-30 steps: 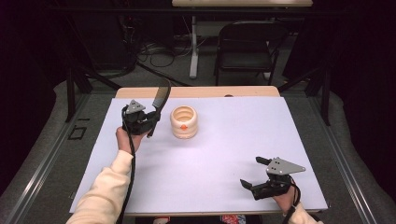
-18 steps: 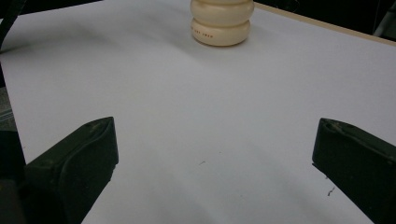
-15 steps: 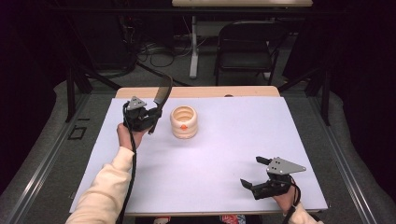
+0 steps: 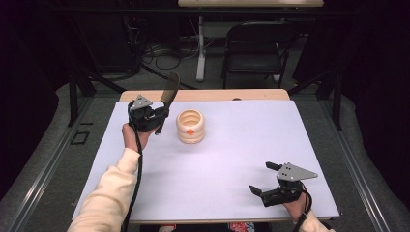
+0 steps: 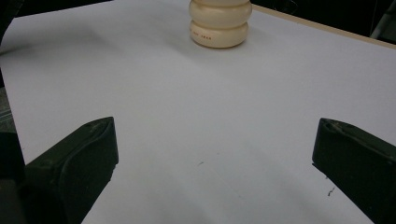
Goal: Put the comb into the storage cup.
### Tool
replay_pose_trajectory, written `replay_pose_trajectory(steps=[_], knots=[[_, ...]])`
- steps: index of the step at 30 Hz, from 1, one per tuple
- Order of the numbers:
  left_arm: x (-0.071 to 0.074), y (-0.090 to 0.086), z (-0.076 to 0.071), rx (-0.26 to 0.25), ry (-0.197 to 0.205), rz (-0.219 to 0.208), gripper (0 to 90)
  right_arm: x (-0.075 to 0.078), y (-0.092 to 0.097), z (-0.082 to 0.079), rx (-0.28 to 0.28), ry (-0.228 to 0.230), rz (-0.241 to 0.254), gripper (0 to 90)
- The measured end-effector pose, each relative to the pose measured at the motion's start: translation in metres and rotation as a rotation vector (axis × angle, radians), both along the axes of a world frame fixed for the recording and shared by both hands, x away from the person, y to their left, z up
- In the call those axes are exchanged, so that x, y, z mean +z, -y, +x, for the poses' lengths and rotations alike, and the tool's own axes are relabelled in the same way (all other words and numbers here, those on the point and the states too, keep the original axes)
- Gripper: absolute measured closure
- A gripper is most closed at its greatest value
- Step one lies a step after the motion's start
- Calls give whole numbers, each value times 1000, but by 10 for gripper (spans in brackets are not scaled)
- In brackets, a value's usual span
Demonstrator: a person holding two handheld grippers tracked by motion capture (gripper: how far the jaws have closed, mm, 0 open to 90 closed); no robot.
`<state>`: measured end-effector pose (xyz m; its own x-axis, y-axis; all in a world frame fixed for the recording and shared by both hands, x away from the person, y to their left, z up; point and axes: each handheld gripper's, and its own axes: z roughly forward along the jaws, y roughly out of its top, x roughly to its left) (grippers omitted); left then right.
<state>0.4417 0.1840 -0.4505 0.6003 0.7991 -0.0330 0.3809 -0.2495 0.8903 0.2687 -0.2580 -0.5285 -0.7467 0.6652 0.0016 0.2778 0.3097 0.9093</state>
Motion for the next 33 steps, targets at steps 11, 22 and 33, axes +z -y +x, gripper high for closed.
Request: replay_pose_trajectory(steps=[11,22,33], knots=[[10,8,4,-8,12,5,726,0,0,0,0,-6,2,0],[18,16,12,-12,16,21,726,0,0,0,-1,-4,-1,0],[24,33,19,-35,37,13,725,0,1,0,-3,-2,3,0]])
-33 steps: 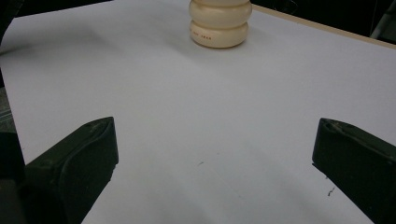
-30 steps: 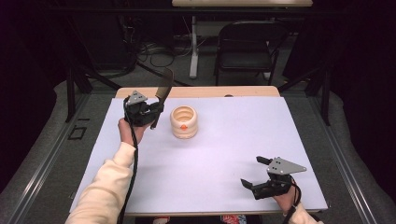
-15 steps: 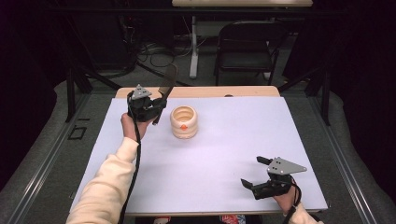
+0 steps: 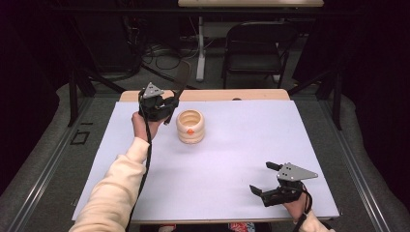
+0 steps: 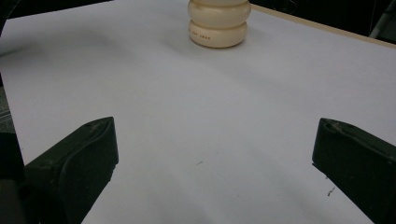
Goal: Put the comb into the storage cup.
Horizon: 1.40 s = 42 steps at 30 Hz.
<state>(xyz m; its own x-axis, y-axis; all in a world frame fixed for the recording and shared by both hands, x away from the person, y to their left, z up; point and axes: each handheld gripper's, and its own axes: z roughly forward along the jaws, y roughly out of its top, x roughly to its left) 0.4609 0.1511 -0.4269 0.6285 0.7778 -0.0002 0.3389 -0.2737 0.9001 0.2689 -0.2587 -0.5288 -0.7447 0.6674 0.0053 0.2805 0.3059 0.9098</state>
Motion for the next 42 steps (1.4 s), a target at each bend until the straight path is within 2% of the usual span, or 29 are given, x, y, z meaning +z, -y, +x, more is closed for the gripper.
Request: replay_pose_trajectory(steps=[13,32,42], knots=[[5,13,5,-17,28,-28,726,0,0,0,2,-2,0,0],[4,28,12,-36,42,-62,726,0,0,0,-1,-3,-1,0],[-2,35,16,-41,42,-77,725,0,0,0,-1,-3,0,0]])
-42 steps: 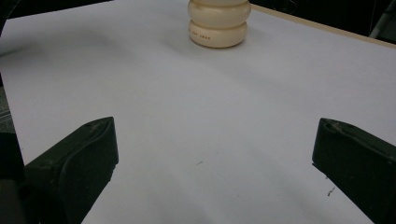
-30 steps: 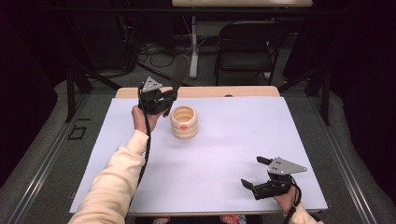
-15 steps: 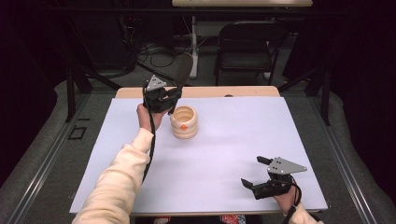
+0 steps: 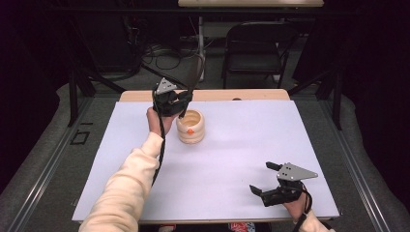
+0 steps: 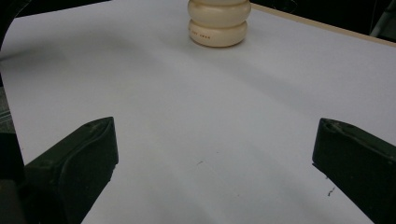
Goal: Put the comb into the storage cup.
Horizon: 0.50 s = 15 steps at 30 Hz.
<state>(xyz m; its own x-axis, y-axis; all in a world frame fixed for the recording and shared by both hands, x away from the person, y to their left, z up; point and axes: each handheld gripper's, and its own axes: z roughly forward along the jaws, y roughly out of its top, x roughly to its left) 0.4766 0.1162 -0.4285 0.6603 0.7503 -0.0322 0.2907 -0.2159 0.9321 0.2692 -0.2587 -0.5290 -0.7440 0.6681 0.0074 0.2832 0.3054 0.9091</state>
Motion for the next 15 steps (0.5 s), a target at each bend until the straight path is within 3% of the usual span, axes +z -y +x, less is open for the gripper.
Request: replay_pose_trajectory(steps=[15], knots=[[-5,2,3,4,16,-49,725,0,0,0,2,-1,0,0]])
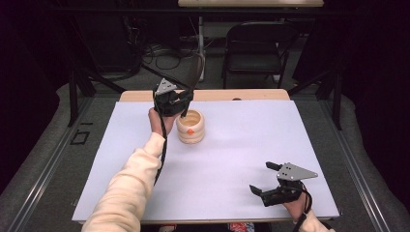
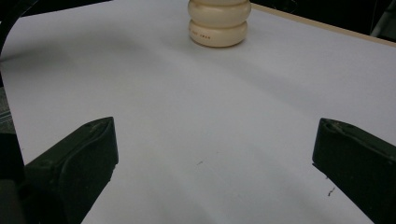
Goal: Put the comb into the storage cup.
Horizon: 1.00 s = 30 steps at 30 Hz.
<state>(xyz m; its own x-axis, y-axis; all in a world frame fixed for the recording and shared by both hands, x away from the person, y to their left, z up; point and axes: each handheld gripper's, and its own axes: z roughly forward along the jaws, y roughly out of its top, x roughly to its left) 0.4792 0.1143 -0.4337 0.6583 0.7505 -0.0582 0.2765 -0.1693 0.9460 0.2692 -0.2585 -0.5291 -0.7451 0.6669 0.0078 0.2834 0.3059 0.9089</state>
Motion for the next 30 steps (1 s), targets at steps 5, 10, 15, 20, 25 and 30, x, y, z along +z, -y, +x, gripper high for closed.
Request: replay_pose_trajectory(steps=[5,10,15,20,25,30], knots=[[-4,3,0,3,3,-11,725,0,0,0,1,0,-2,0],[-8,5,0,4,13,-27,726,0,0,0,3,0,-3,0],[-13,7,1,2,15,-22,725,0,0,0,1,1,-2,0],[-18,7,3,5,8,-26,725,0,0,0,2,1,-2,0],[-20,6,3,6,3,-23,725,0,0,0,1,1,-1,0],[-24,6,5,5,-3,-24,725,0,0,0,0,0,-1,0]])
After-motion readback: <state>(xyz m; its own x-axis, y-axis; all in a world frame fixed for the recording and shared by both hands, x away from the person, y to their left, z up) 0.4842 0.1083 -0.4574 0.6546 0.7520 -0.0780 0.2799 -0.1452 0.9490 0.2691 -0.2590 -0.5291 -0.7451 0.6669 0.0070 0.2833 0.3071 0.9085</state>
